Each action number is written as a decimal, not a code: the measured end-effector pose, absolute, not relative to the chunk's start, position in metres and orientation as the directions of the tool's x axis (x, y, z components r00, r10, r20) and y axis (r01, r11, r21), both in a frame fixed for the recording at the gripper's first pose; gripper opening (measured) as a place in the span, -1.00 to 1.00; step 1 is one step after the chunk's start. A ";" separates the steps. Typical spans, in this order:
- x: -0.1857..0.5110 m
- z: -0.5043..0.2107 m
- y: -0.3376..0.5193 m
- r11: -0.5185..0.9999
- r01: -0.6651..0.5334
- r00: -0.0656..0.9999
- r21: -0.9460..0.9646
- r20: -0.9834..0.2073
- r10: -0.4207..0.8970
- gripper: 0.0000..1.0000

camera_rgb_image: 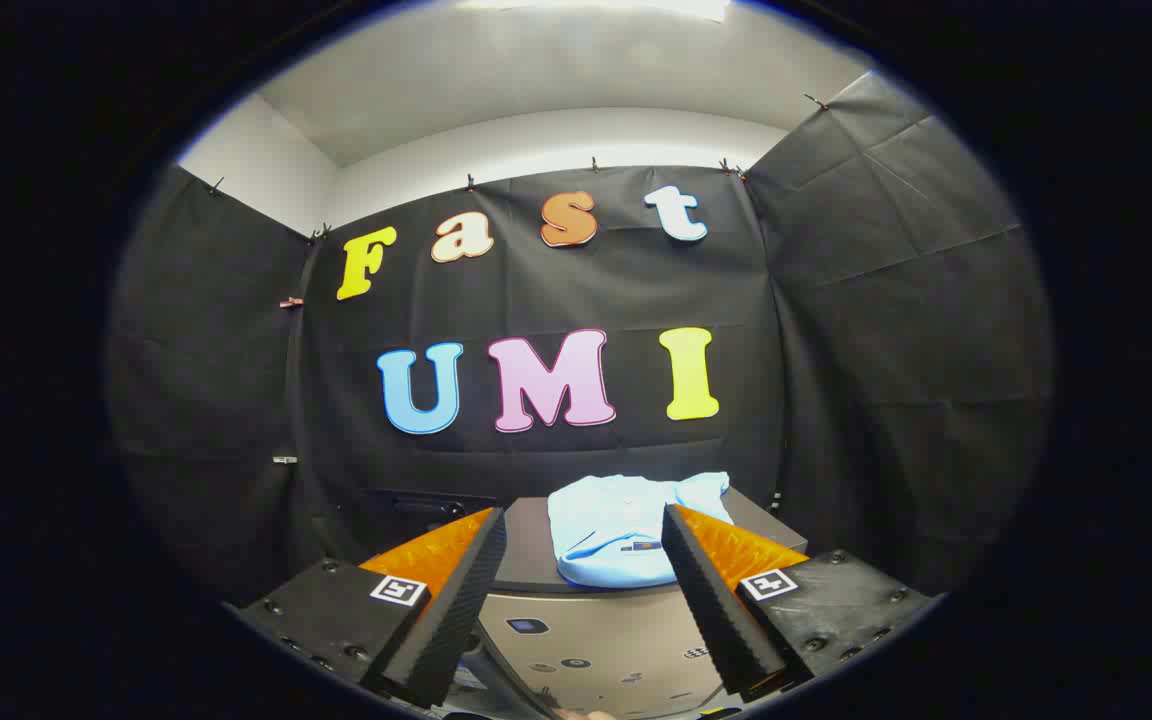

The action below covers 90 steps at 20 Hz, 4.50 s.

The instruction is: Put the clothes into the washing machine and then close the washing machine lid.

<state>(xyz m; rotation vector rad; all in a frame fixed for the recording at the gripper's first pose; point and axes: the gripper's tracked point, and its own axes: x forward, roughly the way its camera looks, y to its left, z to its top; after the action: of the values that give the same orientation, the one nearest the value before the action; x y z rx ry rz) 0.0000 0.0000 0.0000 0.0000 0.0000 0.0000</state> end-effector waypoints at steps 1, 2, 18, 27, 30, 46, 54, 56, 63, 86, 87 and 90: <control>0.000 0.000 0.000 1.000 0.000 1.000 -0.002 0.001 0.000 0.96; -0.001 -0.001 0.000 1.000 0.000 1.000 -0.004 0.003 0.000 0.96; -0.006 0.006 0.003 1.000 -0.010 1.000 -0.028 0.024 0.011 0.96; 0.000 0.004 0.002 0.999 0.006 1.000 -0.036 0.021 -0.006 0.96; 0.006 0.000 0.002 0.998 0.025 1.000 -0.058 0.014 -0.024 0.96; 0.138 0.025 -0.014 0.997 0.073 0.992 -0.021 -0.097 -0.074 0.96; 0.240 0.012 -0.039 0.993 0.111 0.954 -0.035 -0.277 -0.117 0.97; 0.260 0.001 -0.044 0.990 0.123 0.940 -0.061 -0.314 -0.136 0.97; 0.313 -0.058 -0.067 0.986 0.135 0.850 -0.100 -0.499 -0.167 0.97; 0.334 -0.165 -0.097 0.981 0.116 0.601 -0.154 -0.775 -0.193 0.67; 0.334 -0.165 -0.097 0.981 0.112 0.599 -0.157 -0.777 -0.193 0.52; 0.338 -0.164 -0.099 0.982 0.119 0.606 -0.149 -0.773 -0.191 0.24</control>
<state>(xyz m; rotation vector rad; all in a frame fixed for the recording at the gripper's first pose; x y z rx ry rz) 0.3377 -0.0992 -0.1642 -0.0850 0.9028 -0.1793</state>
